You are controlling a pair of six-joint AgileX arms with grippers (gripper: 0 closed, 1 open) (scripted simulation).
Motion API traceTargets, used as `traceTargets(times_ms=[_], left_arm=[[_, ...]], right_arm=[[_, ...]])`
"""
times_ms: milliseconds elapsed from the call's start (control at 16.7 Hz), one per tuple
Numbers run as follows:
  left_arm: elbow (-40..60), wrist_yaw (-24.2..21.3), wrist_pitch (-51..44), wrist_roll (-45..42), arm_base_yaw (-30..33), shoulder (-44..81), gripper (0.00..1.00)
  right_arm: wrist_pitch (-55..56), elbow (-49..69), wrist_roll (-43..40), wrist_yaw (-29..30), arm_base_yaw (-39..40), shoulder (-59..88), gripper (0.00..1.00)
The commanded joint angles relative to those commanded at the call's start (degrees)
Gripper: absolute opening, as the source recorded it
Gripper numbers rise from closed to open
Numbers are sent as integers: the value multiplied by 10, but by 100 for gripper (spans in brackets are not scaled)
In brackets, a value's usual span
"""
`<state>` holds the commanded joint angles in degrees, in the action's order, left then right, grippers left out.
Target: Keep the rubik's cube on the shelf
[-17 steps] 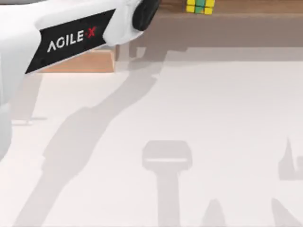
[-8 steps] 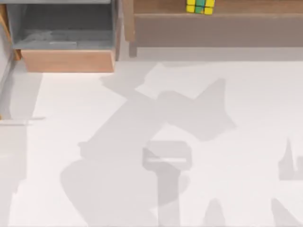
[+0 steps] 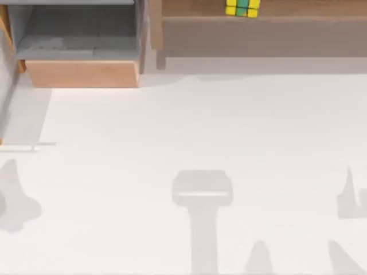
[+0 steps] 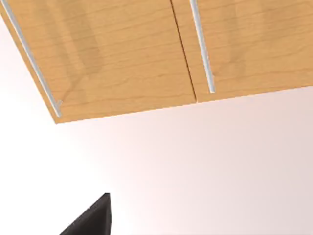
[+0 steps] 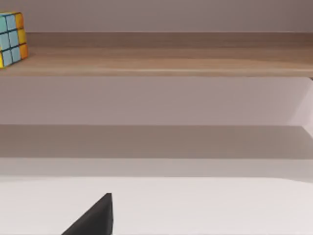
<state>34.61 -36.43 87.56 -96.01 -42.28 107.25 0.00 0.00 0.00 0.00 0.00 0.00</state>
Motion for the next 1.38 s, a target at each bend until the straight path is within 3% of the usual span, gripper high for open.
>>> traceTargets(times_ms=[300,1200,1380], left_arm=[[-93,-70,7,47,10,67,100],[-50,-37,-20,49,46,87,100],[-50,-37,-20,49,46,87,77]], right_arm=[[0,0,0,0,0,0,100],[0,0,0,0,0,0,100],[0,0,0,0,0,0,100]])
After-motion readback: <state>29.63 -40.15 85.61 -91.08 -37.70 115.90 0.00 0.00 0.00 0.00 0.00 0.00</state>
